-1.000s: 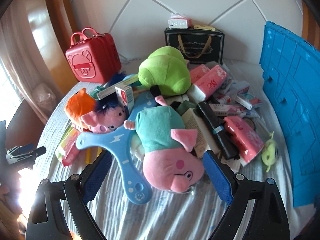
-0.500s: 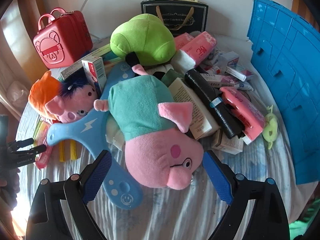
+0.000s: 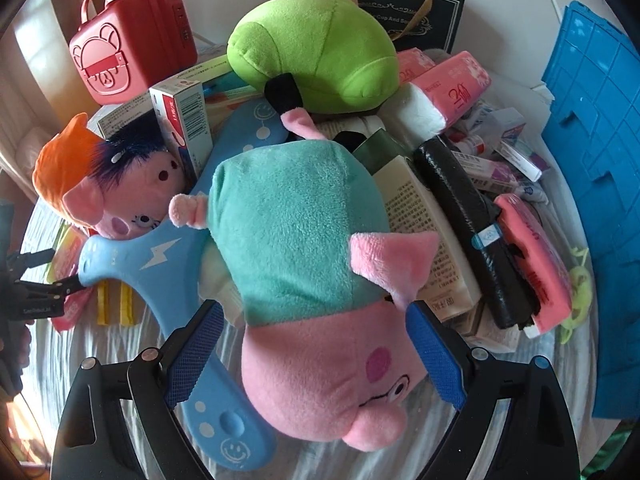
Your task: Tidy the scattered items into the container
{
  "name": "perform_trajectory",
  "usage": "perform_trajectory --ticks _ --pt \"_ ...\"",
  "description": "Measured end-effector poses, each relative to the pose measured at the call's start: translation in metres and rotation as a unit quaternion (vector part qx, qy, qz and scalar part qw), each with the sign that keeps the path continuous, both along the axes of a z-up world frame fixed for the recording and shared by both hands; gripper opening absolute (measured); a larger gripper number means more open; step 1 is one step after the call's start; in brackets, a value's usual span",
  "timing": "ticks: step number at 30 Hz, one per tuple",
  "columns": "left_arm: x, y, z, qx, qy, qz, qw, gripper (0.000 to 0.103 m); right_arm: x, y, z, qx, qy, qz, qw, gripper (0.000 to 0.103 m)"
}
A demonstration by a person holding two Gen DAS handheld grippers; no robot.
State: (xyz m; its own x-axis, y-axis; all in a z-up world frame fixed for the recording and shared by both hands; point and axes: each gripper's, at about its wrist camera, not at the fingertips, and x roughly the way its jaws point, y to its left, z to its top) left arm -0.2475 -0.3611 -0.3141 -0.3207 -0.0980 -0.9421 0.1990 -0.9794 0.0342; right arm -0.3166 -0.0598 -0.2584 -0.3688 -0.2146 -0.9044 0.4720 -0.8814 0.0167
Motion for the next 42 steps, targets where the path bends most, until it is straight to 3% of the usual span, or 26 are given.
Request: perform_trajectory --ticks 9,11,13,15,18,25,33,42 --pt "-0.001 -0.004 -0.005 0.006 0.017 0.014 0.9997 0.102 -0.015 -0.010 -0.021 0.015 0.003 0.006 1.000 0.095" --pt "0.004 -0.003 -0.002 0.006 0.027 0.021 0.9994 0.089 -0.016 -0.009 -0.025 0.016 -0.002 0.003 1.000 0.084" --pt "0.012 -0.005 0.003 0.014 0.031 0.037 0.9987 0.083 -0.012 -0.007 -0.022 0.012 0.001 0.004 1.000 0.079" --pt "0.021 -0.007 0.006 0.019 0.028 0.051 0.9981 0.080 -0.007 -0.002 -0.019 0.001 -0.001 0.005 1.000 0.077" --pt "0.034 -0.005 0.016 -0.004 0.031 0.057 0.9979 0.075 0.004 0.007 -0.010 -0.012 0.001 0.005 1.000 0.076" --pt "0.069 0.001 0.072 -0.030 0.084 0.088 0.9921 0.071 0.023 0.039 0.021 -0.047 0.025 0.008 0.999 0.076" --pt "0.079 0.048 0.164 -0.043 0.192 0.077 0.9775 0.071 0.038 0.045 0.078 -0.102 0.074 0.030 0.992 0.076" --pt "0.083 0.115 0.214 -0.044 0.236 0.046 0.9697 0.071 0.058 0.062 0.145 -0.137 0.143 0.048 0.979 0.076"
